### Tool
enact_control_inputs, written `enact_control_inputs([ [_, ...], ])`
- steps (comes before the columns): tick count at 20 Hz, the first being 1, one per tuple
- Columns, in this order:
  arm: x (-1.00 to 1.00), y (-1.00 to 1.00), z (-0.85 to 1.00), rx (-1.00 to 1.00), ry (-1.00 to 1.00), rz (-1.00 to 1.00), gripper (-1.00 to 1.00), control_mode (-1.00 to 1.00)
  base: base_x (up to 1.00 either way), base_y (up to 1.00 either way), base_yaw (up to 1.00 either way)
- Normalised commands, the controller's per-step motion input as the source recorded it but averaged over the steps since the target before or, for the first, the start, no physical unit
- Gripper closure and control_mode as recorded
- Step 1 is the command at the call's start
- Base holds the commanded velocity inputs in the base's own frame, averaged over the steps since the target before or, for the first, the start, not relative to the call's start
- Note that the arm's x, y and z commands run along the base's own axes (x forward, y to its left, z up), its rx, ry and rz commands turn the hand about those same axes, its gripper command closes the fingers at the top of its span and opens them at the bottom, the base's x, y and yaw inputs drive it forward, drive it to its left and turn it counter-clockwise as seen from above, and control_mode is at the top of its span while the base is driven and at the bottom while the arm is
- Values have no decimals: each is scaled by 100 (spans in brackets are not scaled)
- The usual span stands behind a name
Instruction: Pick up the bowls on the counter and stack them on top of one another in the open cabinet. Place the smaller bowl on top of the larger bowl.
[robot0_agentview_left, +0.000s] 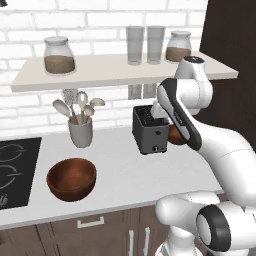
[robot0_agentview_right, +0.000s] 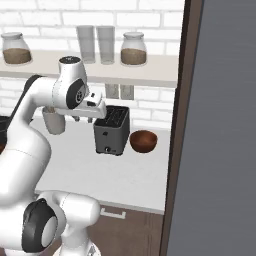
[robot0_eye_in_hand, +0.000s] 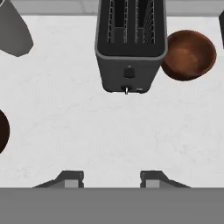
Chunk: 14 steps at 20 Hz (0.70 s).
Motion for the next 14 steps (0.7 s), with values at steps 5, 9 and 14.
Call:
enact_control_inputs([
  [5, -24, -37, -11, 2, -2, -13, -100, -100, 0, 0, 0],
  [9, -14, -86, -24, 11, -8, -52, -100, -100, 0, 0, 0],
  [14, 0, -62, -22, 14, -10, -65, -100, -100, 0, 0, 0],
])
